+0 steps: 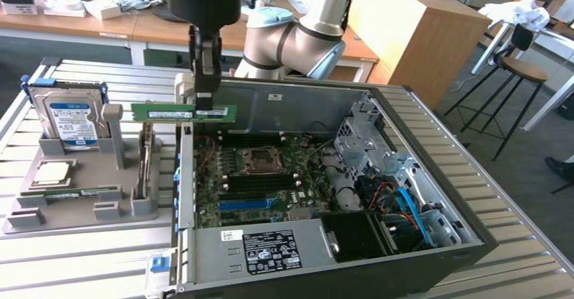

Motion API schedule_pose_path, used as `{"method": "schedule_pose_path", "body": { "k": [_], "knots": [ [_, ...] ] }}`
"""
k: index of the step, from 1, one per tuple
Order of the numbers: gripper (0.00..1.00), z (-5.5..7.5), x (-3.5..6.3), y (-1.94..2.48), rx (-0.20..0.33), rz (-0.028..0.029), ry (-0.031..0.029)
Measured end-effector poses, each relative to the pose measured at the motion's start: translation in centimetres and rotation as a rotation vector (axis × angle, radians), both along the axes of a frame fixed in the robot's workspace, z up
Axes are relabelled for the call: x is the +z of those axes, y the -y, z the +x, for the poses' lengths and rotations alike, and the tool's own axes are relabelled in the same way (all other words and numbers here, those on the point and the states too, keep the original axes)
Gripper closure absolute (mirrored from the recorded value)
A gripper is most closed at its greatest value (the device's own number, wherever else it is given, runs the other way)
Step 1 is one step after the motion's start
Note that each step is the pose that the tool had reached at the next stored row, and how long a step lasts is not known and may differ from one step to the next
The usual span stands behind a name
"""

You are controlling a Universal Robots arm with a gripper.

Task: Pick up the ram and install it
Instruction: 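Pick up the ram and move it above insertion slot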

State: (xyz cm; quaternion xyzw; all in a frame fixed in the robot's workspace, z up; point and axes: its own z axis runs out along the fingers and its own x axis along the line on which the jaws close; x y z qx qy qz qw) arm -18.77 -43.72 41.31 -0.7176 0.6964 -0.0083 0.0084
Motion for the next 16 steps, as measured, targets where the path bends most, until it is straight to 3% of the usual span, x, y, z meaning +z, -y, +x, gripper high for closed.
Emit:
{"method": "schedule_pose_path", "body": {
  "k": [16],
  "knots": [
    [0.89,1.6,0.0,0.0,0.0,0.0,0.0]
  ]
}}
